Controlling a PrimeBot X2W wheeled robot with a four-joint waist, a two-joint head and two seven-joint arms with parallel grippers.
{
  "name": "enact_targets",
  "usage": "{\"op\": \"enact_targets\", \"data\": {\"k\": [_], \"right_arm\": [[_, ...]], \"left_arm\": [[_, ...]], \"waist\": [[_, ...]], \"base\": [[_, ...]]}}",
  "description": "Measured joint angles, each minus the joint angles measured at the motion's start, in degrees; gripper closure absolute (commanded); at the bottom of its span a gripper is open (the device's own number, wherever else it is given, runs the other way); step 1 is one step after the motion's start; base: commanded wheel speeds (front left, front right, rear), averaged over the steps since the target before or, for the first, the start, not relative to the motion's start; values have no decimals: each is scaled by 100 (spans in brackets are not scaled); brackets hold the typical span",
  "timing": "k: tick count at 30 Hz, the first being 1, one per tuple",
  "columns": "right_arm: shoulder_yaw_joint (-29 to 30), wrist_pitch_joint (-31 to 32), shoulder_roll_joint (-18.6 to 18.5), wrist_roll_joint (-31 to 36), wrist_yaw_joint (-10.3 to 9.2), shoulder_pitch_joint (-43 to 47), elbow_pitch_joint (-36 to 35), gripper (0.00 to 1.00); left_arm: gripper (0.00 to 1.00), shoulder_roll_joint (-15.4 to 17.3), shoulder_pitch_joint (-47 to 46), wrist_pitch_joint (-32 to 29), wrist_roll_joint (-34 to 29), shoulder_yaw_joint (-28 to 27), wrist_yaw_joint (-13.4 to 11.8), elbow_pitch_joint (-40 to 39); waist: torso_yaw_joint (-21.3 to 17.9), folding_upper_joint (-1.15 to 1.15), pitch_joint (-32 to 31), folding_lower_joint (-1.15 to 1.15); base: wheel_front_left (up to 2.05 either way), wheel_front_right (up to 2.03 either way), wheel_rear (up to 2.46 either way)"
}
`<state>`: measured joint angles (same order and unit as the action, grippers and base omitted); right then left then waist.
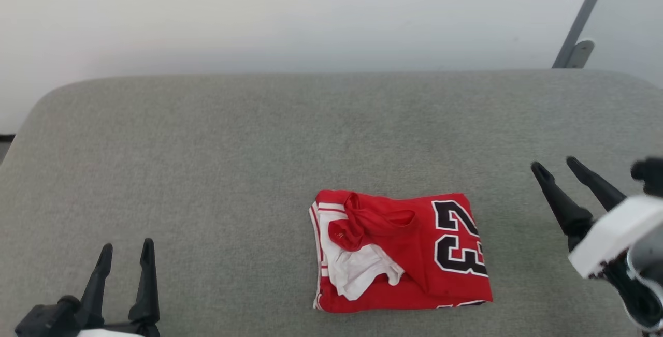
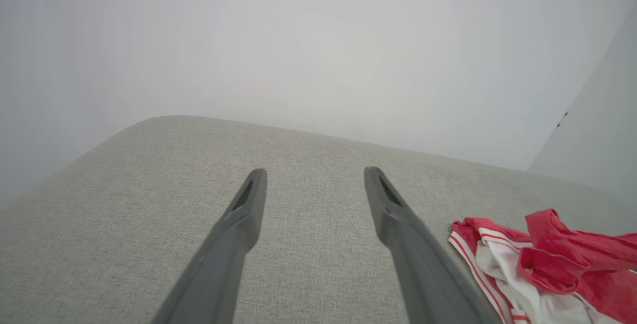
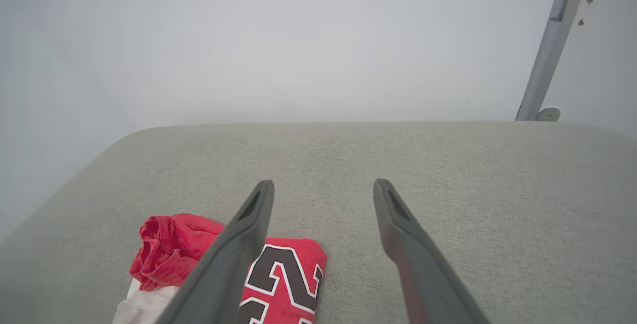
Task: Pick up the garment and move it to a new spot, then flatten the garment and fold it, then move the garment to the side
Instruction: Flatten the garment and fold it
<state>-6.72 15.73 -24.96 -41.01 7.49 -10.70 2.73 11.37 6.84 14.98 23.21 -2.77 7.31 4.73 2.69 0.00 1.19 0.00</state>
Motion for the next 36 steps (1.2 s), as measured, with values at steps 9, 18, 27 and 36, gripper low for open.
{"op": "enact_targets", "data": {"k": [9, 18, 27, 36], "right_arm": [[443, -1077, 359, 658, 0, 727, 90, 0], [453, -1740, 598, 992, 0, 1094, 213, 0], [326, -2259, 583, 1123, 0, 1272, 408, 0], [148, -2611, 572, 1126, 0, 1392, 710, 0]], "left_arm": [[0, 31, 217, 0, -79, -71, 0, 20], [0, -9, 374, 0, -223, -124, 1, 79], [0, -34, 446, 0, -341, -110, 1, 146], [0, -74, 456, 0, -369, -64, 1, 193]], "waist": [[-203, 0, -253, 0], [-332, 0, -369, 0], [-366, 0, -433, 0], [-330, 0, -481, 0]], "base": [[0, 0, 0], [0, 0, 0], [0, 0, 0], [0, 0, 0]]}}
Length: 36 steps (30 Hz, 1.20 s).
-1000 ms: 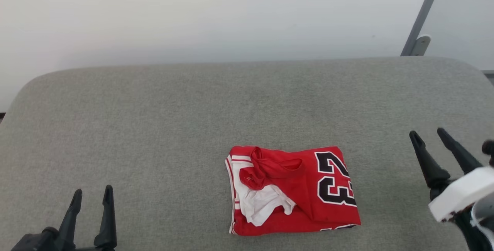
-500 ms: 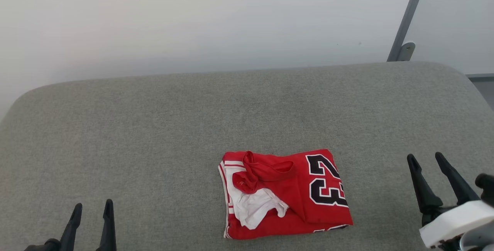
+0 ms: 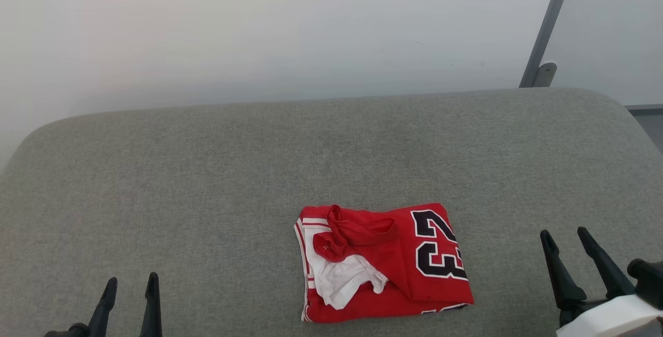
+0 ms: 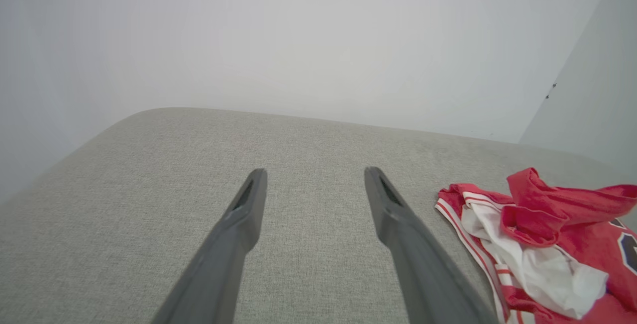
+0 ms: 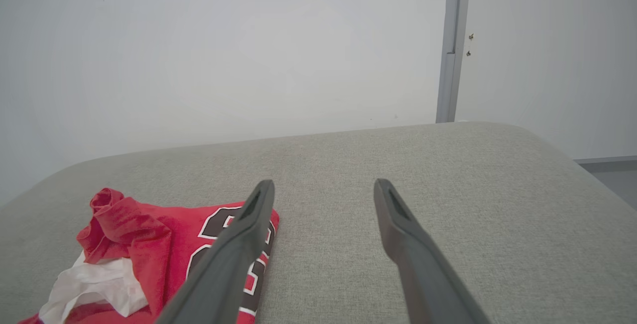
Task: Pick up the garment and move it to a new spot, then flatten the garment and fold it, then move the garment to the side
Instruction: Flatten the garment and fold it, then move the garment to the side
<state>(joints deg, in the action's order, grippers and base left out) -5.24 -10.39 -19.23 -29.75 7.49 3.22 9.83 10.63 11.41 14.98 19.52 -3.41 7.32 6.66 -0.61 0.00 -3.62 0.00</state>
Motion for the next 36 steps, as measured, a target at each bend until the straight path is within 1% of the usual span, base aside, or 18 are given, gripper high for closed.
{"op": "enact_targets", "data": {"k": [10, 29, 34, 36], "right_arm": [[-36, -277, -8, 68, 0, 3, 172, 0], [-237, -341, 0, 4, 0, -38, 176, 0], [-401, -137, -22, -190, 0, -179, 136, 0], [-481, 143, -59, -363, 0, -272, 157, 0]], "left_arm": [[0, -16, -1, 0, 0, 19, 0, -11], [0, 5, -53, 0, 13, 73, 0, -23], [0, 1, -96, 0, 54, 46, 0, -32], [0, -23, -112, 0, 104, 11, 0, -25]], "waist": [[37, 0, -8, 0], [132, 0, 19, 0], [245, 0, 58, 0], [303, 0, 81, 0]], "base": [[0, 0, 0], [0, 0, 0], [0, 0, 0], [0, 0, 0]]}}
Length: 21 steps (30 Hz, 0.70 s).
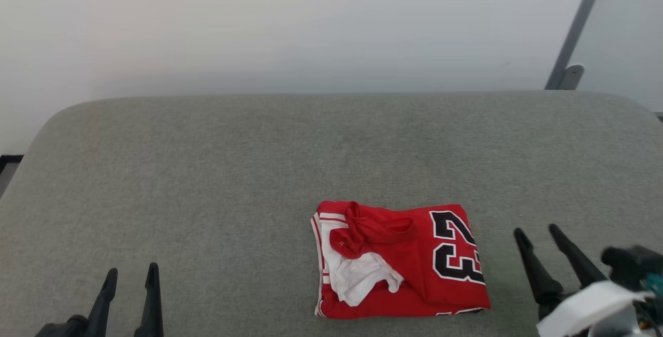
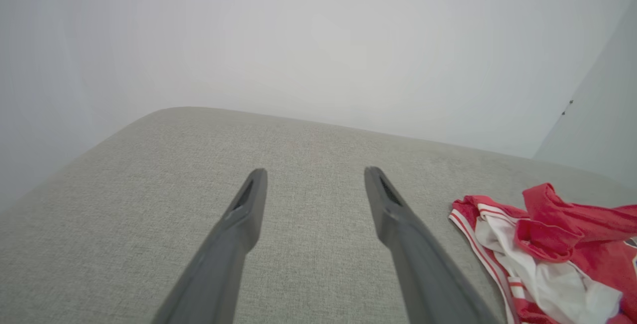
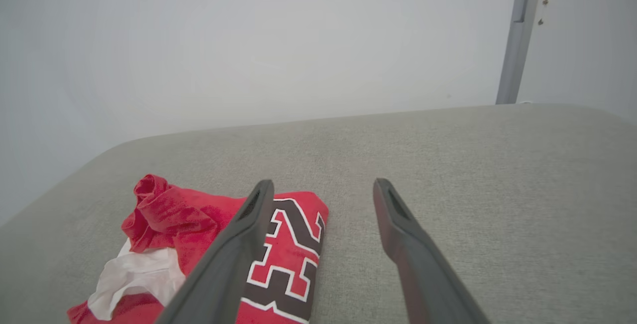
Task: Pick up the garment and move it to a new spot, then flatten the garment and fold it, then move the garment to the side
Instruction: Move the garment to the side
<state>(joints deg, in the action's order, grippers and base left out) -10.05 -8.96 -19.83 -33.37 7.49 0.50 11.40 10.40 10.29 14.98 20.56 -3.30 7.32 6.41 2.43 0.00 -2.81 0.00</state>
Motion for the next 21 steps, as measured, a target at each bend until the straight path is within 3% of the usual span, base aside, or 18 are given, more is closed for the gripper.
{"op": "enact_targets", "data": {"k": [12, 21], "right_arm": [[-557, 2477, -693, -942, 0, -782, 253, 0], [-847, 4058, -1044, -1218, 0, -1360, 460, 0]], "left_arm": [[0, -8, -179, -1, 48, 202, 0, 10], [0, -70, -541, 0, 83, 408, 0, 92]], "waist": [[402, 0, 284, 0], [696, 0, 722, 0]], "base": [[0, 0, 0], [0, 0, 0]]}}
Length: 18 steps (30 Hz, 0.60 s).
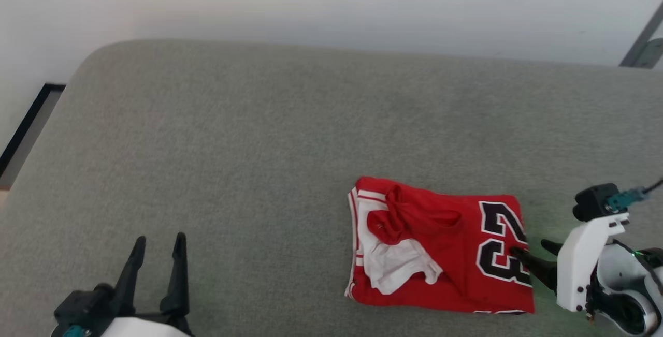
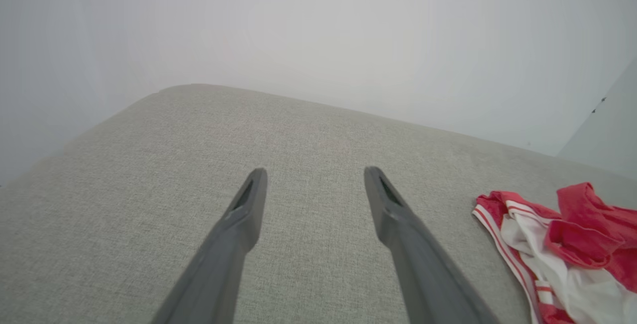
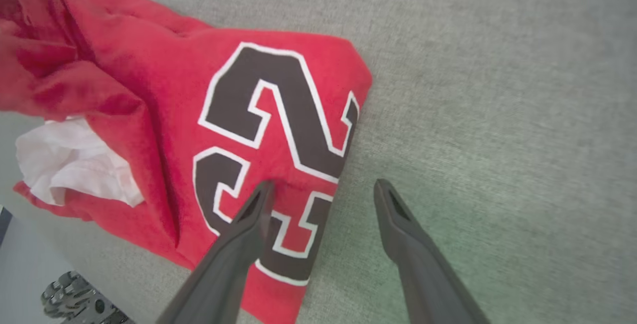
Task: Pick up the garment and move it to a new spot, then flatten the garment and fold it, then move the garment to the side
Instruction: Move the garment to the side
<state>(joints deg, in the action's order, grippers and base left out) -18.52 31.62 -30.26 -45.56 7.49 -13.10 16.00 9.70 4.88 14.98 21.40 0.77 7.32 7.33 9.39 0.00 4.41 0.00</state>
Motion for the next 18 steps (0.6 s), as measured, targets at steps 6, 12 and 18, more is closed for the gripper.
{"op": "enact_targets", "data": {"k": [6, 12, 18], "right_arm": [[-281, 732, 76, -43, 0, -380, 417, 0], [-487, 1141, 259, -133, -2, -821, 932, 0], [-641, 1240, 298, -367, -15, -1092, 985, 100]], "left_arm": [[0, -32, -249, 0, 24, 134, 0, 82], [0, -71, -421, 0, 52, 215, 0, 164], [0, -68, -536, 0, 68, 269, 0, 199]], "waist": [[187, 0, 260, 0], [303, 0, 443, 0], [299, 0, 508, 0]], "base": [[0, 0, 0], [0, 0, 0], [0, 0, 0]]}}
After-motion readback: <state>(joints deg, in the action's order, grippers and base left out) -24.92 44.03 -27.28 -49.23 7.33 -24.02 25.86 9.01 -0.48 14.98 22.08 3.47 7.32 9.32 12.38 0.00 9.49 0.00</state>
